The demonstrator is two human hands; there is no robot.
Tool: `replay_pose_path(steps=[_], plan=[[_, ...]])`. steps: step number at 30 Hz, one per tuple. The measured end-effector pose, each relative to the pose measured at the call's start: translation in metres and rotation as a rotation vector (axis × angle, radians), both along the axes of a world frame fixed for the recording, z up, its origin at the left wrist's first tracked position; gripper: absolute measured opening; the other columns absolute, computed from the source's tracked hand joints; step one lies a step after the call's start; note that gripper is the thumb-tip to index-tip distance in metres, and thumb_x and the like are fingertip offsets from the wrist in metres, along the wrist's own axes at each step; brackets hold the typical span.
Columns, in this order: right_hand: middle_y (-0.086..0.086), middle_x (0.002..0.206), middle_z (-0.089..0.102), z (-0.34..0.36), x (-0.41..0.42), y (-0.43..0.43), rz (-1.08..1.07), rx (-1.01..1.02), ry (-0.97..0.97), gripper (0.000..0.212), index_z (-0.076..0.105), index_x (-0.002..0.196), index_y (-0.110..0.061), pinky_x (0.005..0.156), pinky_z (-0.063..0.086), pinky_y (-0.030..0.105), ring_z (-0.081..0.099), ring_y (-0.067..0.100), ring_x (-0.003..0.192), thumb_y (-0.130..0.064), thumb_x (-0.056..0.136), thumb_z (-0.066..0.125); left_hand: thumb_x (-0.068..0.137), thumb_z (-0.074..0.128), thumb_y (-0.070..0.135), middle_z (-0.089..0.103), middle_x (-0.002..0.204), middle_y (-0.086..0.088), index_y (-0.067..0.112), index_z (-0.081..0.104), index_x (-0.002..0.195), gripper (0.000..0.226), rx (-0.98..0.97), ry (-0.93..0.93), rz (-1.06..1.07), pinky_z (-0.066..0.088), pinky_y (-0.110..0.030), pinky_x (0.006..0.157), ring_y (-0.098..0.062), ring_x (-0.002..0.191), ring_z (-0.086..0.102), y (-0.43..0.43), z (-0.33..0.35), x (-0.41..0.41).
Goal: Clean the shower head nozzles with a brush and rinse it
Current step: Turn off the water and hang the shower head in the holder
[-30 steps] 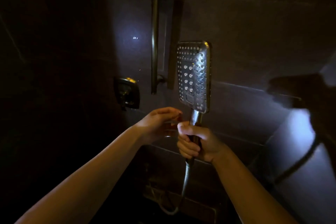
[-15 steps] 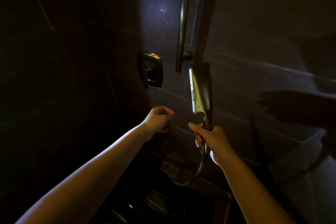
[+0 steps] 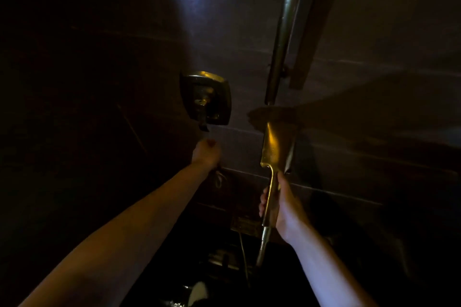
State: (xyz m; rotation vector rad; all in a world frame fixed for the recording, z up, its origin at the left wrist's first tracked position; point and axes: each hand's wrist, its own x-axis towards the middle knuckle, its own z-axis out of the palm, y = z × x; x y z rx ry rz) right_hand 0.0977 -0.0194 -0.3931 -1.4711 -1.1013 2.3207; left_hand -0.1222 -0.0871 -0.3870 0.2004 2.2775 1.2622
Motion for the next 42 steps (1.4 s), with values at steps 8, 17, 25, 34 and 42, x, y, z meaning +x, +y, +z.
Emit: replay_pose_path(steps=[8,17,25,34,42], plan=[[0.007,0.075,0.064,-0.016,-0.054,-0.027,-0.112,-0.079,-0.053,0.054,0.066,0.090,-0.011,0.069,0.050,0.036,0.059,0.022,0.070,-0.063,0.086,0.054,0.098,0.051,0.038,0.057,0.133,-0.015,0.014,0.047,0.139,0.048,-0.040,-0.038,-0.062,0.052,-0.049,0.097,-0.035,0.114,0.060,0.006,-0.002,-0.091],[0.009,0.078,0.062,-0.012,-0.059,-0.031,-0.152,-0.085,-0.022,0.056,0.064,0.091,-0.010,0.072,0.047,0.037,0.056,0.024,0.073,-0.064,0.084,0.055,0.099,0.050,0.034,0.057,0.127,-0.013,0.019,0.055,0.121,0.028,0.095,-0.210,-0.050,0.059,-0.047,0.083,-0.031,0.103,0.061,0.005,0.001,-0.098],[0.006,0.067,0.062,-0.003,-0.003,-0.025,-0.028,-0.006,0.039,0.053,0.064,0.082,-0.012,0.067,0.047,0.035,0.057,0.020,0.062,-0.064,0.086,0.053,0.096,0.057,0.022,0.065,0.119,-0.016,0.016,0.059,0.127,0.032,0.222,-0.286,0.083,0.058,-0.049,0.080,-0.035,0.104,0.064,-0.011,0.015,-0.028],[0.004,0.058,0.057,0.005,0.084,-0.017,0.095,0.080,0.234,0.052,0.061,0.071,-0.014,0.052,0.044,0.030,0.053,0.016,0.050,-0.066,0.076,0.060,0.099,0.051,0.021,0.061,0.083,-0.006,0.021,0.057,0.094,0.007,0.185,-0.284,0.033,0.051,-0.029,0.054,-0.020,0.067,0.063,-0.058,-0.017,0.127],[0.002,0.052,0.052,0.009,0.127,-0.015,0.112,0.074,0.074,0.059,0.055,0.068,-0.014,0.047,0.042,0.029,0.049,0.017,0.044,-0.073,0.076,0.059,0.094,0.057,0.025,0.065,0.078,-0.001,0.026,0.060,0.086,0.008,-0.163,0.027,-0.004,0.056,-0.029,0.054,-0.016,0.068,0.067,-0.104,-0.038,0.183]])
